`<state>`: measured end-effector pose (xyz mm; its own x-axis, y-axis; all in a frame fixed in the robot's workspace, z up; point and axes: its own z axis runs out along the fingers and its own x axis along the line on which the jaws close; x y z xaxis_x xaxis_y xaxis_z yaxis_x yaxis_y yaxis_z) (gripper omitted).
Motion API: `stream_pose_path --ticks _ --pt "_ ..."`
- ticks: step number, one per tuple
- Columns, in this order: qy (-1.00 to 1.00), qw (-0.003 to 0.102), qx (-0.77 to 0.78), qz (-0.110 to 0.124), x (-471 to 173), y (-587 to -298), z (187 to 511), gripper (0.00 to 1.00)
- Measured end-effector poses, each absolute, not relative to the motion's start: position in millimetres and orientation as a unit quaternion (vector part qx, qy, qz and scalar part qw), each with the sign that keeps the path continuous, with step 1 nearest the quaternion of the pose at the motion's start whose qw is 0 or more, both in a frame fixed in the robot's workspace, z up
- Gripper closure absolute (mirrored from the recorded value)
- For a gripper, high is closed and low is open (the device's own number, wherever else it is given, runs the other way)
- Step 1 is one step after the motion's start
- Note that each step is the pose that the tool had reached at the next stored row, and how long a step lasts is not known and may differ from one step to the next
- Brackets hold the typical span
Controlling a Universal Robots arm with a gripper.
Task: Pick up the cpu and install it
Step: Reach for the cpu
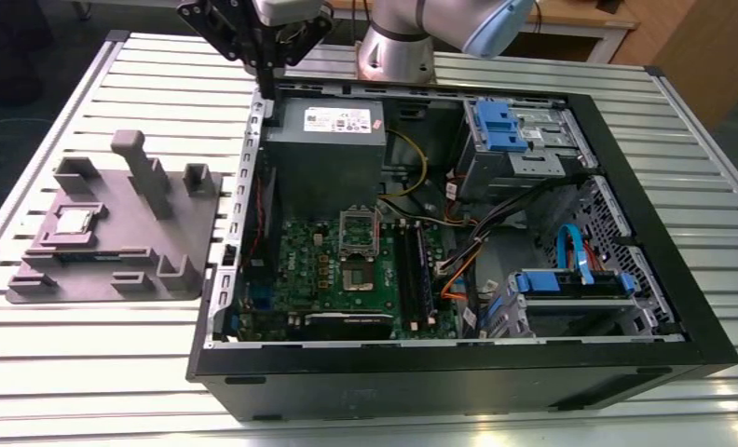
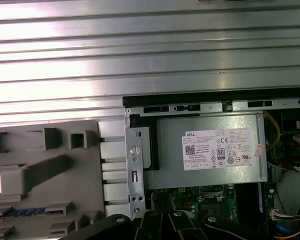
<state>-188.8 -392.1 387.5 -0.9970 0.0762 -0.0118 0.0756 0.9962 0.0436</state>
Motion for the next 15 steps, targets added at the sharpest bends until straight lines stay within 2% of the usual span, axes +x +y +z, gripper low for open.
stream_pose_path --ticks 15 --pt "0.999 0.007 0.038 0.022 -194.5 -392.1 387.0 0.89"
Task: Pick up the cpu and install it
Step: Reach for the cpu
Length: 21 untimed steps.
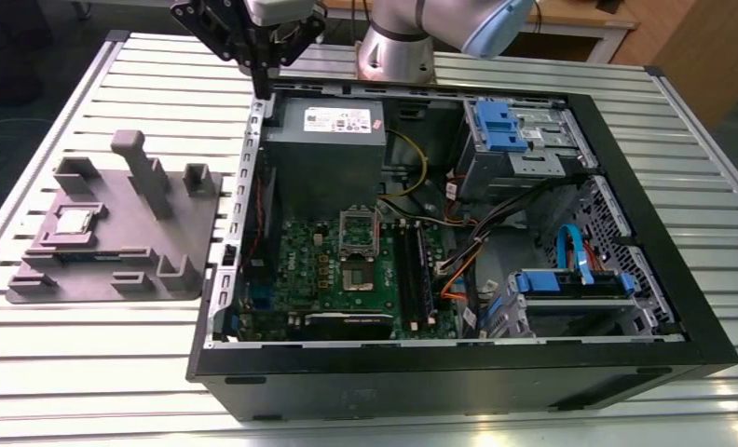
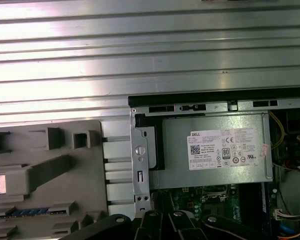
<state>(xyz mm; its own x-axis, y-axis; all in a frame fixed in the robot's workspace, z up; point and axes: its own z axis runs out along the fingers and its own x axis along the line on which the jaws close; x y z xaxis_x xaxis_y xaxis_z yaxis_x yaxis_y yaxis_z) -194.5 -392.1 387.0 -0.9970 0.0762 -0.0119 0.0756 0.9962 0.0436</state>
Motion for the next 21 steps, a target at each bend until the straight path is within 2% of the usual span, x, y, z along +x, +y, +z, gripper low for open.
stream_pose_path --ticks 21 --pt "0.999 0.007 0.038 0.022 -202.4 -392.1 386.1 0.89"
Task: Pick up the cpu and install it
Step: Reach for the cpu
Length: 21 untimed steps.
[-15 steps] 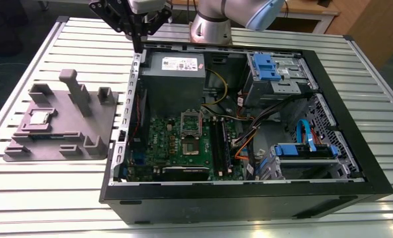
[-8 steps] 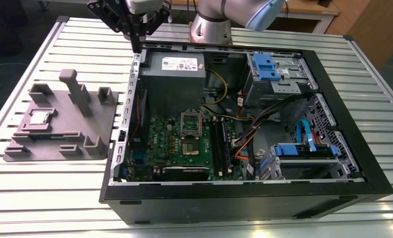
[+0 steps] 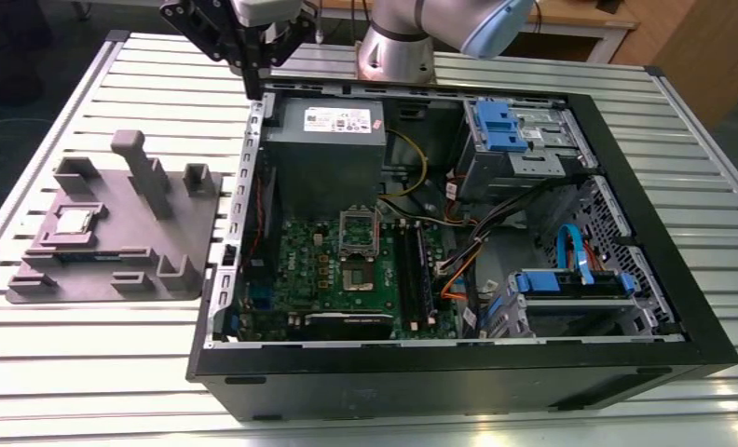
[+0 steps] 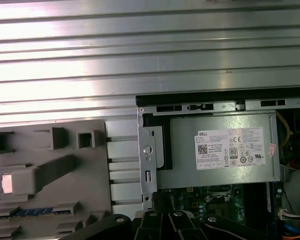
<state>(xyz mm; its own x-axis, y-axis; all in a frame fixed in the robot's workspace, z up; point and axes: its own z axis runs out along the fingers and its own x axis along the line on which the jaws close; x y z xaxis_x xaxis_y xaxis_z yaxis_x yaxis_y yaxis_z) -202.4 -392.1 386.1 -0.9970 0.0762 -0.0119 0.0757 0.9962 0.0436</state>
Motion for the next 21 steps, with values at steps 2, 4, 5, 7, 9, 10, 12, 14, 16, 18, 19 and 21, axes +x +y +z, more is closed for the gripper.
stream_pose_path --ticks 2,4,5,7,9,10,12,14,16,18,19,21 --pt "0.999 0.007 0.038 0.022 -203.1 -392.1 386.0 0.89" --pt "0.999 0.007 0.038 0.022 -203.8 -392.1 385.9 0.89" --pt "0.999 0.007 0.038 0.022 -204.2 -392.1 385.9 0.89" --pt "0.999 0.007 0.038 0.022 -204.8 -392.1 385.8 0.89" --pt "0.999 0.007 0.038 0.022 -205.6 -392.1 385.7 0.89" --pt "0.999 0.007 0.038 0.022 -205.9 -392.1 385.6 0.89" --pt "0.999 0.007 0.038 0.022 -206.5 -392.1 385.5 0.89" --pt "0.999 0.007 0.038 0.022 -207.1 -392.1 385.4 0.89" --pt "0.999 0.007 0.038 0.022 -207.7 -392.1 385.3 0.89" --pt "0.999 0.007 0.038 0.022 -208.4 -392.1 385.2 0.89" --pt "0.999 0.007 0.038 0.022 -208.7 -392.1 385.2 0.89" --pt "0.999 0.007 0.038 0.022 -209.4 -392.1 385.1 0.89"
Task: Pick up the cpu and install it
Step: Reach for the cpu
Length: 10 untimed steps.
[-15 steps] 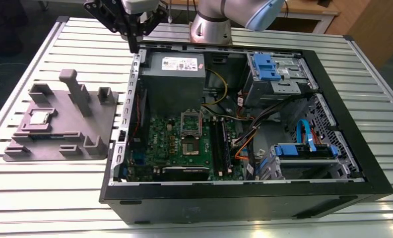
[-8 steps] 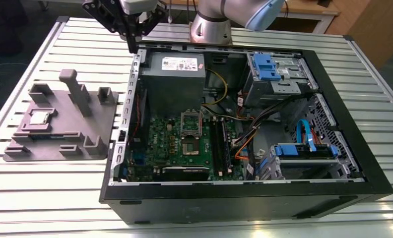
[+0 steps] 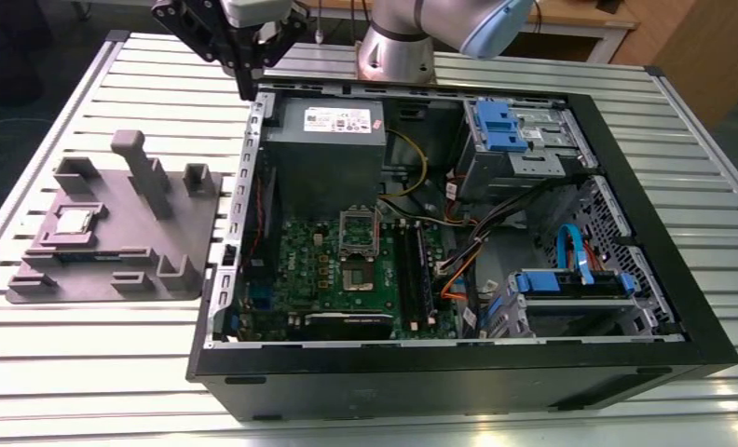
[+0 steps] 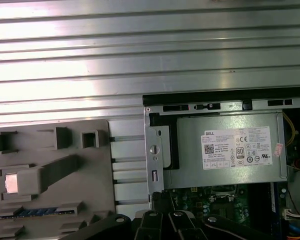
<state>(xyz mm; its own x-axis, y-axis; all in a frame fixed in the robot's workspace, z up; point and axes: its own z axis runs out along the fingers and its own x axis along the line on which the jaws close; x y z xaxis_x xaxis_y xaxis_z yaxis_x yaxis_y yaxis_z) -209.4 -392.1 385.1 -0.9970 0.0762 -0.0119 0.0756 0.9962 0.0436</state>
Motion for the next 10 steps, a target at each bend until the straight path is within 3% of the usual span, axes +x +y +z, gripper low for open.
stream_pose_path --ticks 10 --pt "0.999 0.007 0.038 0.022 -212.6 -392.1 384.6 0.89"
